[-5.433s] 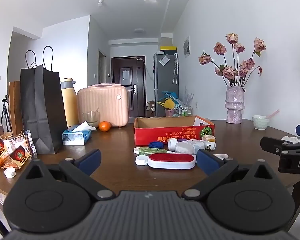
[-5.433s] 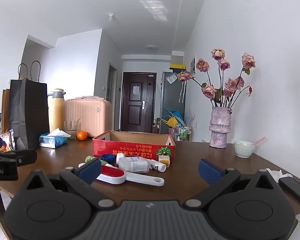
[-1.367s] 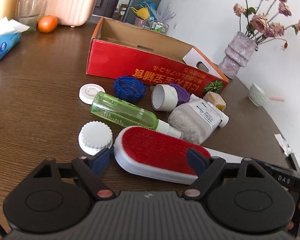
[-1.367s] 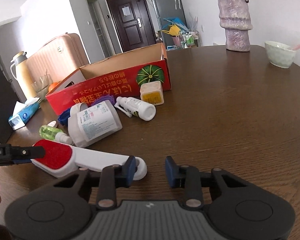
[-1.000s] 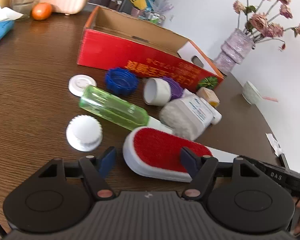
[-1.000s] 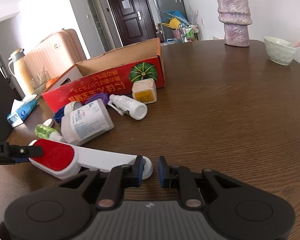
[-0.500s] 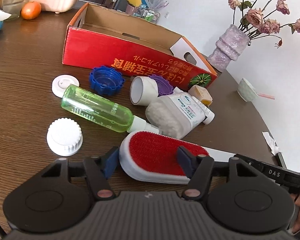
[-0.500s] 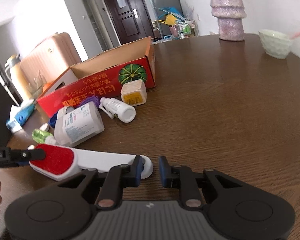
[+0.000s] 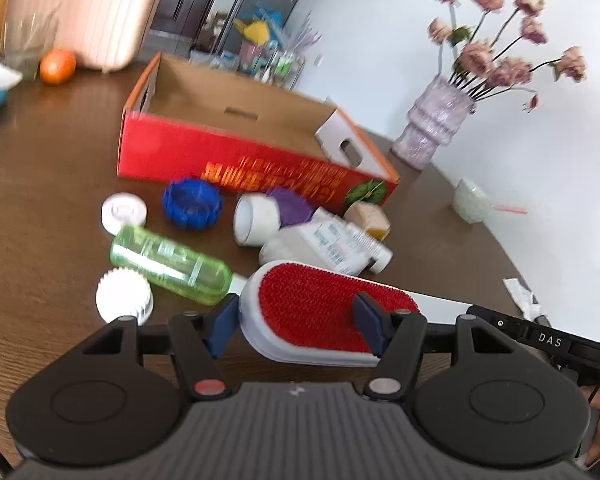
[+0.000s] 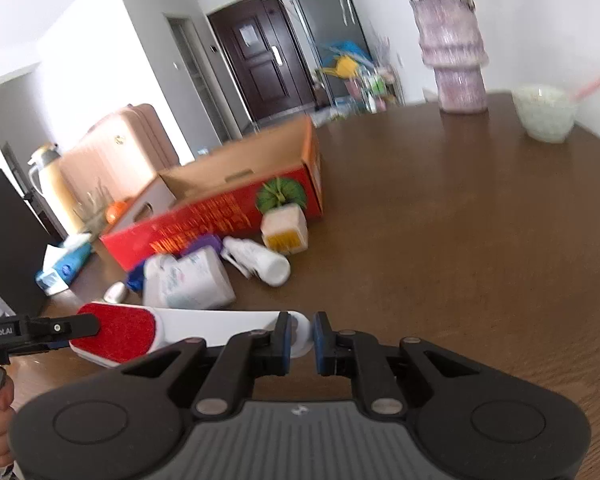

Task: Organize rigid objects
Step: 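Carry the lint brush with the left tool over the cardboard box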

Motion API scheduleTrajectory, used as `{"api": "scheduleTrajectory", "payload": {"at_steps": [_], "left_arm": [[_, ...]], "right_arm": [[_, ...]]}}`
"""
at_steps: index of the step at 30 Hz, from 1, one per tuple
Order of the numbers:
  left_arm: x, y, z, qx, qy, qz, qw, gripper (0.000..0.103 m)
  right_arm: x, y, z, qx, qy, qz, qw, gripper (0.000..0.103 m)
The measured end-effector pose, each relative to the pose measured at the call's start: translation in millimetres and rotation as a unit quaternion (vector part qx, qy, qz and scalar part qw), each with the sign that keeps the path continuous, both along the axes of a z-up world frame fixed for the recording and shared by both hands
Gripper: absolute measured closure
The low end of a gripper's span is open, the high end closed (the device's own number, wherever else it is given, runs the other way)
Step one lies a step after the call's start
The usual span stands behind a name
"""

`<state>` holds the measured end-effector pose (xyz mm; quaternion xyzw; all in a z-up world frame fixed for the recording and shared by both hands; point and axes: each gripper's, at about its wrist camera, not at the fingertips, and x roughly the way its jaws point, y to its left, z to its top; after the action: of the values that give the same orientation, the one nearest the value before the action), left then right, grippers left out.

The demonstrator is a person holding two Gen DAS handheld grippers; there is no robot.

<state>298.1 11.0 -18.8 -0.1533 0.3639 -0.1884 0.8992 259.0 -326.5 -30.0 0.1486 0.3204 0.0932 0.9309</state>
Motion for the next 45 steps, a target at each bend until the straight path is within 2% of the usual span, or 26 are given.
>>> {"api": "scheduleTrajectory", "payload": {"at_steps": [9, 17, 32, 45], "left_arm": [[-22.5, 3.5, 32.6, -0.009, -0.038, 0.0, 0.9992, 0.04], [-8.3, 15.2, 53.6, -0.018, -0.056, 0.011, 0.9982, 0.04], [90.0, 29.3, 79.3, -0.019, -0.06, 0.033, 0.9975, 0.04], [198.4, 37.7, 64.1, -0.021, -0.026, 0.049, 0.9983, 0.04]], "right_arm": [[-18.2, 2.8, 40.0, -0.008, -0.047, 0.003, 0.999, 0.091], [7.7, 15.5, 68.3, -0.032, -0.075, 0.022, 0.996, 0.091], [126.0, 31.9, 95.3, -0.055, -0.09, 0.048, 0.993, 0.091], [244.4, 40.2, 82.4, -0.047, -0.057, 0.051, 0.996, 0.091]]}}
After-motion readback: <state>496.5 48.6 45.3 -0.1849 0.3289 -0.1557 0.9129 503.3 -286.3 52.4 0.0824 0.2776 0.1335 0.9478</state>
